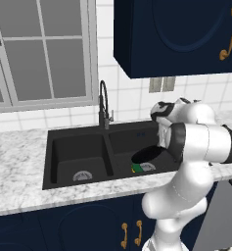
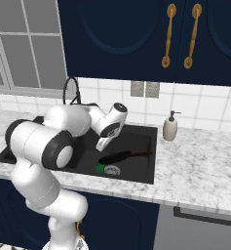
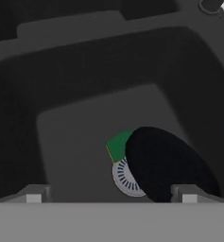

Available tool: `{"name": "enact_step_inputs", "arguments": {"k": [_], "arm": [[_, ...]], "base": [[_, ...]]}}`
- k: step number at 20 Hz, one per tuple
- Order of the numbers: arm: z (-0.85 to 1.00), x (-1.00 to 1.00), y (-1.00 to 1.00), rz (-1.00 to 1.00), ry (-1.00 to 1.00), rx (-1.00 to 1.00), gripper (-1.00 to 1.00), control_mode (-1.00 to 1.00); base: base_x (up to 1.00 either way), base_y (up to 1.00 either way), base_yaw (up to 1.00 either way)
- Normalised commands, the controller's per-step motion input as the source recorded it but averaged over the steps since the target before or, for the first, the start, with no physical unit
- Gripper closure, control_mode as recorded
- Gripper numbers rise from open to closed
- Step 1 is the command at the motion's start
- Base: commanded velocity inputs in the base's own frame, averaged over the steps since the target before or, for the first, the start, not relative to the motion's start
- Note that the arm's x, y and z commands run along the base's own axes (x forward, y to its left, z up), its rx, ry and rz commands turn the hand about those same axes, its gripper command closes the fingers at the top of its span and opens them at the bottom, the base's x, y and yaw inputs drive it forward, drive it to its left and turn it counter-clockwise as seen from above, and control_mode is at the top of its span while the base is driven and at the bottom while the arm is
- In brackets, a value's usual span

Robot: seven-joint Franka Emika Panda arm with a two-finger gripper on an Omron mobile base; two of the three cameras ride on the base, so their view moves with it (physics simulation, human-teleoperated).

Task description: Pick the pan and sponge and place them into the sink. Then turn on the water.

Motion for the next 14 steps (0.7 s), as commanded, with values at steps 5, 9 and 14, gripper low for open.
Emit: {"name": "enact_step_inputs", "arguments": {"k": [5,9,14], "arm": [[0.18,0.06,0.3,-0.04,0.07,0.0,-1.0,-1.0],[0.0,0.0,0.1,0.0,0.0,0.0,-1.0,-1.0],[0.01,0.0,0.49,-0.13,0.0,0.04,-1.0,-1.0]], "base": [[0.0,0.0,0.0],[0.0,0.0,0.0],[0.0,0.0,0.0]]}}
